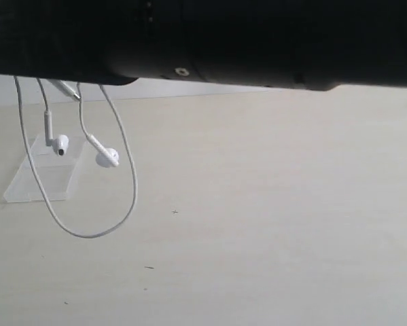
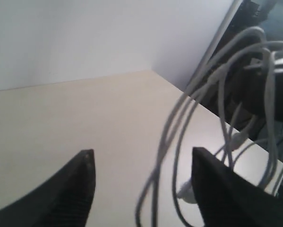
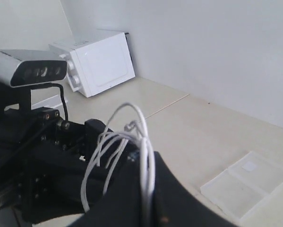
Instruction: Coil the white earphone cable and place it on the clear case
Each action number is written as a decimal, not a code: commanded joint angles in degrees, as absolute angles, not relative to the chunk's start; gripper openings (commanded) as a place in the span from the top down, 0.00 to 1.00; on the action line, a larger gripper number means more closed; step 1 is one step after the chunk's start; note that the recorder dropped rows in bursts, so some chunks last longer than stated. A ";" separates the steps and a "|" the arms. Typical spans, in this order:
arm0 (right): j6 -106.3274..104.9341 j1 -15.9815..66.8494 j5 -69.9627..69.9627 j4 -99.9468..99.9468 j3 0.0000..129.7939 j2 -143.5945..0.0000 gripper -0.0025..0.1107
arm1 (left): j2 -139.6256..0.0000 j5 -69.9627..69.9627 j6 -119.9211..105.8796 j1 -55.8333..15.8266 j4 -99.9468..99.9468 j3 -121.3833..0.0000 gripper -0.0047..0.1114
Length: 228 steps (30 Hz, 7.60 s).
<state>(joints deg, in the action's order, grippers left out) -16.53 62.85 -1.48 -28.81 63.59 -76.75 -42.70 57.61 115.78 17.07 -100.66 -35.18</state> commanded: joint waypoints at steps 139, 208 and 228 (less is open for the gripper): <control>-11.78 50.18 -34.87 -6.32 145.89 -141.78 0.98 | -38.32 37.98 118.37 20.06 -99.95 -29.51 0.69; -32.15 39.64 -41.23 -58.83 146.04 -155.79 0.98 | -37.91 18.95 117.26 20.06 -99.95 -27.23 0.70; -37.97 41.02 -35.02 -69.26 146.04 -156.32 0.98 | -37.91 20.10 117.26 20.06 -99.95 -27.23 0.70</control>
<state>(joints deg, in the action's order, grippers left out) -36.81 41.06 -35.21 -66.62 145.76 -155.99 -38.12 19.97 117.53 19.93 -100.24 -27.51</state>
